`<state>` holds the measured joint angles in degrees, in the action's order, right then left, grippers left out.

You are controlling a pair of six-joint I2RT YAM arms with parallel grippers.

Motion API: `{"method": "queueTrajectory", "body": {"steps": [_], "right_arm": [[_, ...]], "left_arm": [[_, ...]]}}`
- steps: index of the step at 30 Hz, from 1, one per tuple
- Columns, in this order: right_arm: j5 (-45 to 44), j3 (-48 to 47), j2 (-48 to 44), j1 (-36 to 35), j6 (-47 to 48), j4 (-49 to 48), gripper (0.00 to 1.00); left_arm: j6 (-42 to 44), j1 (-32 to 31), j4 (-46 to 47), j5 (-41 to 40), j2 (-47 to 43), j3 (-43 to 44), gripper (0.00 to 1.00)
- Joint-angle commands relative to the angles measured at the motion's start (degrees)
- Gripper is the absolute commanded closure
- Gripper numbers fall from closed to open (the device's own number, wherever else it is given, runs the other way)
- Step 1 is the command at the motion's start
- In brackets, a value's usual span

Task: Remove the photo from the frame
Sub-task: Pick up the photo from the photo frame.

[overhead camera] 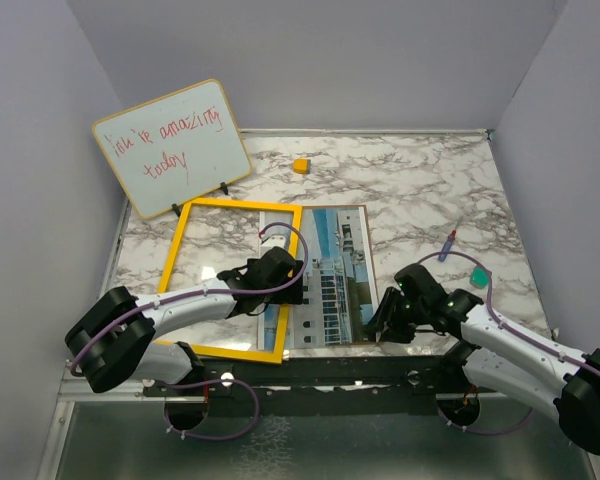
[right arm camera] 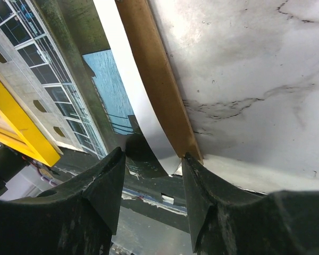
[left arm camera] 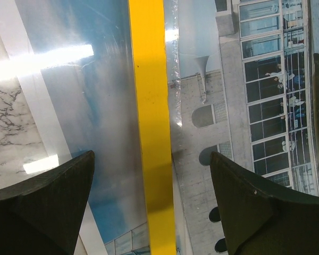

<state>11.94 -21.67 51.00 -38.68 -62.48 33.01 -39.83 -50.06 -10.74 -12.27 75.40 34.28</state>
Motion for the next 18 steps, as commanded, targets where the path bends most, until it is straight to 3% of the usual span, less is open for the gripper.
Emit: {"method": "queueTrajectory", "body": {"steps": [1,8,14,18], "right_arm": [[1.2,-0.7,-1.0,-0.3,0.0,-1.5,0.50],[0.4,1.1,-4.9,-0.3,-3.5,-4.5,0.44],[-1.1,7.6,-10.8,-0.3,-12.3,-11.4,0.39],[-3.2,8.6,-13.9,-0.3,-14.1,-9.3,0.37]], "left_arm": [[0.0,-0.1,-1.9,2.7,1.4,-0.1,0.11],[0.1,-0.1,-1.9,2.7,1.3,-0.3,0.11],[0.2,-0.1,-2.3,2.7,1.2,-0.1,0.12],[0.4,-0.1,-2.9,2.4,0.5,-0.3,0.12]]}}
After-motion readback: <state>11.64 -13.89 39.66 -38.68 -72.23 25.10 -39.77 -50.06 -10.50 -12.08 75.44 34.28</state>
